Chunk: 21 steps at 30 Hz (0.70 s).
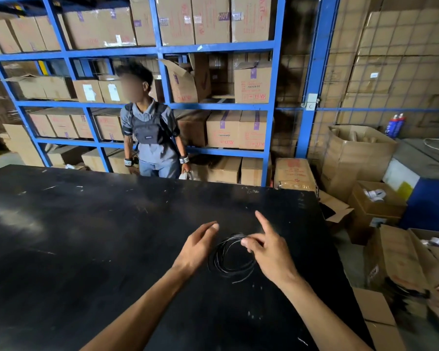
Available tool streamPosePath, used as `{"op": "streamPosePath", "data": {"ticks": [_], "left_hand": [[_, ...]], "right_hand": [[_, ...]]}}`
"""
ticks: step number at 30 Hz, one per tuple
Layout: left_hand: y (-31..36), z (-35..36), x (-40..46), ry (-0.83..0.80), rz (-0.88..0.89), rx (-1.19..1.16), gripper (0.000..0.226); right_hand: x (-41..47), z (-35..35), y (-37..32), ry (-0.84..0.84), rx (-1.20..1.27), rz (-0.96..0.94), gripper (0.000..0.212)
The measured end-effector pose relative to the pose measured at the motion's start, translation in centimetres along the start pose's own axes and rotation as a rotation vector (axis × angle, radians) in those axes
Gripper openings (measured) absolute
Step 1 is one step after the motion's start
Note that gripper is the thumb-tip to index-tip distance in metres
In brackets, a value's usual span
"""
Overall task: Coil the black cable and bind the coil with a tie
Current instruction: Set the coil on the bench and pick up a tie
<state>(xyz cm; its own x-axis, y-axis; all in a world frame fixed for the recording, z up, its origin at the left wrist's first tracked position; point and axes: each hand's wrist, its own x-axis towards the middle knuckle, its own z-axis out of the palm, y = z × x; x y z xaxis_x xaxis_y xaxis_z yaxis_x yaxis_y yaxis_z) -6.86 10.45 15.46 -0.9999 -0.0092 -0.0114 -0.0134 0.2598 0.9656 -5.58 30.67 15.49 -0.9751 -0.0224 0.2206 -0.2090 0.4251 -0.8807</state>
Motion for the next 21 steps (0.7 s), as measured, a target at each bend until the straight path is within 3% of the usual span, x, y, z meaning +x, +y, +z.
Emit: {"op": "streamPosePath", "data": {"ticks": [4,8,15,21], "left_hand": [[0.9,-0.1,-1.0,-0.269,0.267,0.142,0.037],[1.2,0.0,-1.7,-0.259,0.393,0.259,0.029],[0.6,1.0,-1.3,-0.263,0.386,0.231,0.028],[0.2,2.4,-1.2,-0.162,0.294,0.085,0.027]], "right_hand": [[-0.2,-0.4,-0.1,-0.113,-0.12,-0.083,0.07],[-0.3,-0.7,-0.2,-0.121,-0.117,-0.133,0.045],[-0.1,-1.0,-0.2,0.019,0.174,0.047,0.009],[0.6,-0.8,0.0,0.025,0.315,0.148,0.004]]}}
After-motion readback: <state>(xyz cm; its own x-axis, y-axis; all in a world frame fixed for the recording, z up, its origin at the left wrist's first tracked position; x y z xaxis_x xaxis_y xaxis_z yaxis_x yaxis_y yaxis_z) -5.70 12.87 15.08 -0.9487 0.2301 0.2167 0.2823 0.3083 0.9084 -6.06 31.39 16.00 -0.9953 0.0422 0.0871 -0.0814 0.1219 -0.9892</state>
